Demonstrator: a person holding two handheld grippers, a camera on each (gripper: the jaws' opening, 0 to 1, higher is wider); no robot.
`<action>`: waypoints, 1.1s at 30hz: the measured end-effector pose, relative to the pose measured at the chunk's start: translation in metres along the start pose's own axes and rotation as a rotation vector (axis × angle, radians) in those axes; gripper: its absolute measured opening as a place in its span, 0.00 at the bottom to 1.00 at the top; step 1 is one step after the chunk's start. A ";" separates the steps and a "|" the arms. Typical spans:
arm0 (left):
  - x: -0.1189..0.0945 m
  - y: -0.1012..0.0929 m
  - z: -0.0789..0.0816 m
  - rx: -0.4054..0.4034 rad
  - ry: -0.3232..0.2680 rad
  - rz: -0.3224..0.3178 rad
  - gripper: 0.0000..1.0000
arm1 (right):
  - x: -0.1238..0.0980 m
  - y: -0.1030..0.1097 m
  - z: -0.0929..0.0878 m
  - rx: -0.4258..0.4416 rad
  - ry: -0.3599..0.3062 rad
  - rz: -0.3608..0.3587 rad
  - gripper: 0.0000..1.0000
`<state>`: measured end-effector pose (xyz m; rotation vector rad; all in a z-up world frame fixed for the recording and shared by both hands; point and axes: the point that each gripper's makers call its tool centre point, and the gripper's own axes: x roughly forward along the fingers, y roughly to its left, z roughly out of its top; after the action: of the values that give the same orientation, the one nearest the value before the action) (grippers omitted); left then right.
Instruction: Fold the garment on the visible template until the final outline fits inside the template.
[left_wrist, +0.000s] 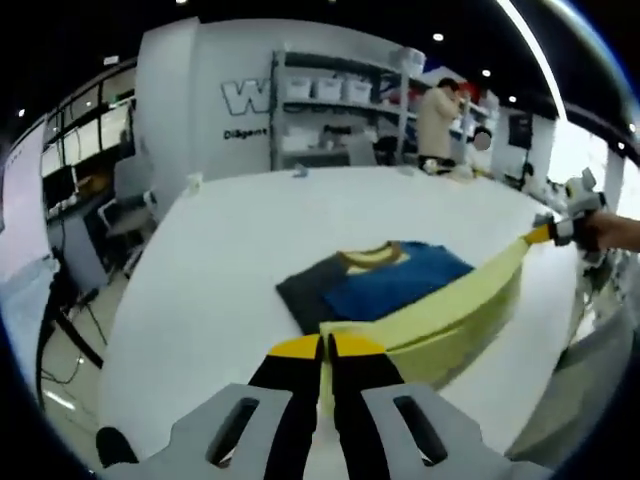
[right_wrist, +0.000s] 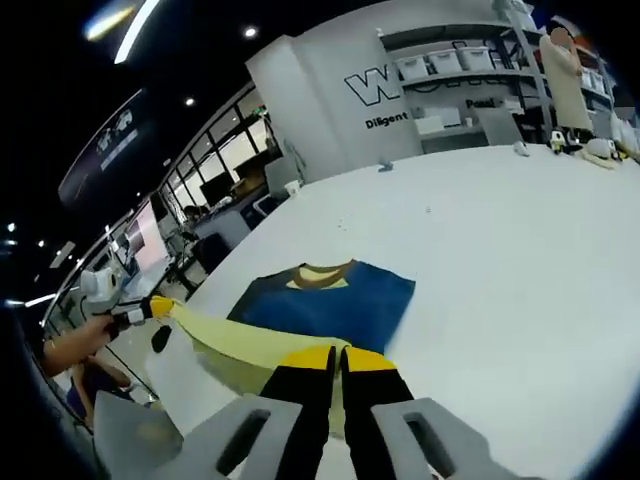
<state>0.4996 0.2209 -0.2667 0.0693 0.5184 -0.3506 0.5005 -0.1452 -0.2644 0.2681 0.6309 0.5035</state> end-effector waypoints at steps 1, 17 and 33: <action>0.004 0.002 0.005 0.011 -0.004 0.001 0.00 | 0.006 -0.004 0.007 0.008 -0.012 0.002 0.00; 0.107 0.041 0.054 0.032 -0.033 -0.012 0.00 | 0.082 -0.043 0.073 -0.060 -0.064 -0.006 0.00; 0.173 0.054 0.009 0.022 0.113 -0.084 0.00 | 0.144 -0.089 0.040 -0.109 0.049 -0.045 0.00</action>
<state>0.6627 0.2163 -0.3466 0.0896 0.6308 -0.4365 0.6581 -0.1489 -0.3386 0.1387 0.6531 0.5009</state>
